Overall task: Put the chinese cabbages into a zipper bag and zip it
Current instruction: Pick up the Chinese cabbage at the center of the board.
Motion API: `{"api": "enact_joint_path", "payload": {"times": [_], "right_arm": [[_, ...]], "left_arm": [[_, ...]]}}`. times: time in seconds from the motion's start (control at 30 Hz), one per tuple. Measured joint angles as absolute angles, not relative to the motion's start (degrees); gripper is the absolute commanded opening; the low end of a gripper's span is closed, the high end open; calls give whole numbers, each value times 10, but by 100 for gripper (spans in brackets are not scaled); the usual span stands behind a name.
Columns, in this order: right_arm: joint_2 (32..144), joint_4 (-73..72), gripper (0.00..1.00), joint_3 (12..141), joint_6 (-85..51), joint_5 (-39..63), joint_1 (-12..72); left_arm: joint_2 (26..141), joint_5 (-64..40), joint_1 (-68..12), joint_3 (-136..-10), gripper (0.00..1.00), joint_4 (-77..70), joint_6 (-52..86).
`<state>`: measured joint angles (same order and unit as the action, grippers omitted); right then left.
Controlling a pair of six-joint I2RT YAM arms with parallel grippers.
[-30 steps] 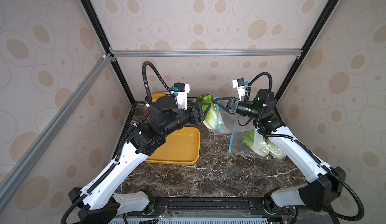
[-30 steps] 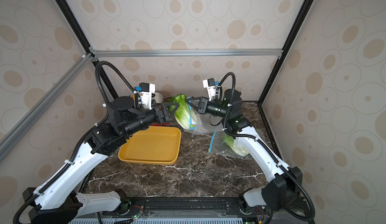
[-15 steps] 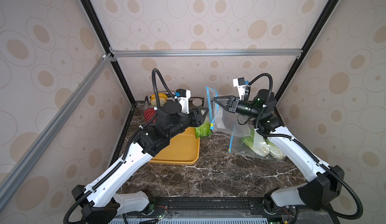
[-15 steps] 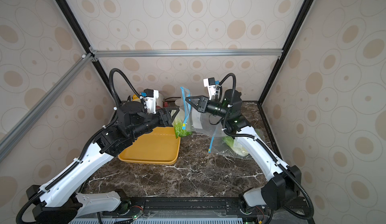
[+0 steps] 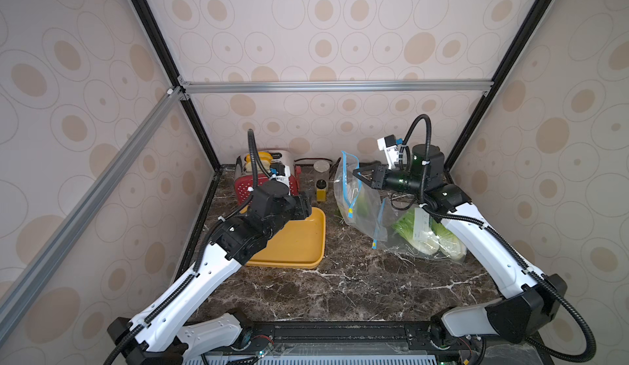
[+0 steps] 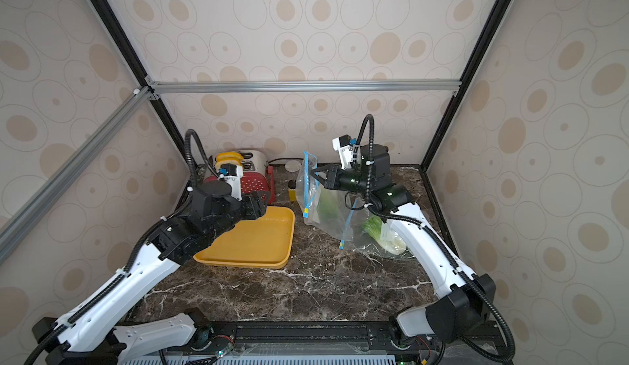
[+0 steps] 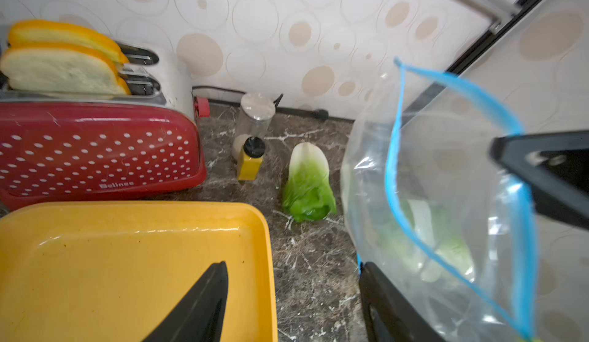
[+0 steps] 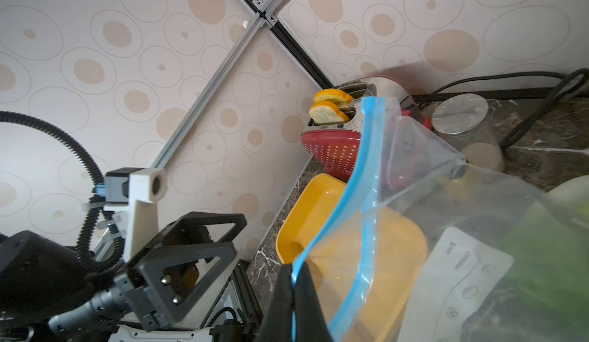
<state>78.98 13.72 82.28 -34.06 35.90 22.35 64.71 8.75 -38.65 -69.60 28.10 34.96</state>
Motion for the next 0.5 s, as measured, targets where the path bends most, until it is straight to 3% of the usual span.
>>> {"api": "enact_joint_path", "payload": {"times": [0.3, 0.5], "right_arm": [[769, 289, 0, 891, -246, 295, 138], [775, 376, 0, 987, -189, 257, 116]], "left_arm": [[809, 44, -386, -689, 83, 171, 303], [955, 45, -386, -780, 93, 112, 325]]}}
